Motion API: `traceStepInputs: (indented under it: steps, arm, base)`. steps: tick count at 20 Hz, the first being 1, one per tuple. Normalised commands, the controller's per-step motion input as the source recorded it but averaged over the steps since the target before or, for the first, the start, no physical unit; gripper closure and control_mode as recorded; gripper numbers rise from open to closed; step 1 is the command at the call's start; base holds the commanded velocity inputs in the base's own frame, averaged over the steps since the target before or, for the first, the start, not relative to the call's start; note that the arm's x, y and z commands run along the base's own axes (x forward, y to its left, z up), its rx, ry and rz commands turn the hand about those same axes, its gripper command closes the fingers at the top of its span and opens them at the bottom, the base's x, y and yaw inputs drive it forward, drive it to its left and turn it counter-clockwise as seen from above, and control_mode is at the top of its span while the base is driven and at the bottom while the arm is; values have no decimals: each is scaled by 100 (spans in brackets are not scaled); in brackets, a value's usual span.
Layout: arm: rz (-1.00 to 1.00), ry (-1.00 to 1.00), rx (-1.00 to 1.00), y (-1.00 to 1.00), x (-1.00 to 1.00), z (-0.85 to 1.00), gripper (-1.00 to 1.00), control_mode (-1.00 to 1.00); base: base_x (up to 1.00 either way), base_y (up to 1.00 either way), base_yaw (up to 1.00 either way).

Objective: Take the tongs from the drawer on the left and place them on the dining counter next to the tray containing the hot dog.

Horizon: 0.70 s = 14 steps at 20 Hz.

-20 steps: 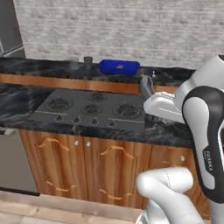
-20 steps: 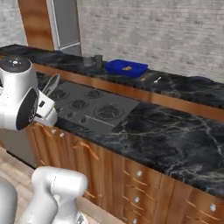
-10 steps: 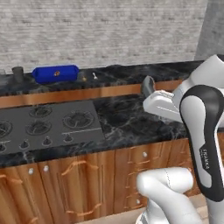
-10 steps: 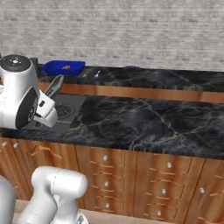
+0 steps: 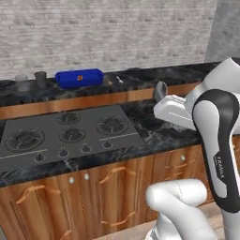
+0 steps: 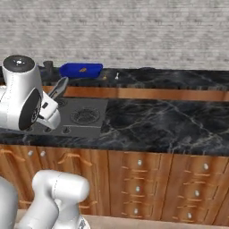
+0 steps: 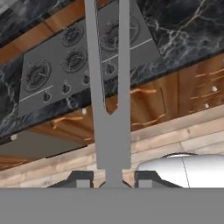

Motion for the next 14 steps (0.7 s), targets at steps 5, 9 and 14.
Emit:
traceStepInputs:
  steps: [5, 9, 14]
  arm:
    - [0, 0, 0, 0, 0, 0, 100, 100]
    - [0, 0, 0, 0, 0, 0, 100, 100]
    - [0, 0, 0, 0, 0, 0, 100, 100]
  base:
    - [-27, 100, 3]
    - [-27, 100, 58]
    - [-26, 100, 67]
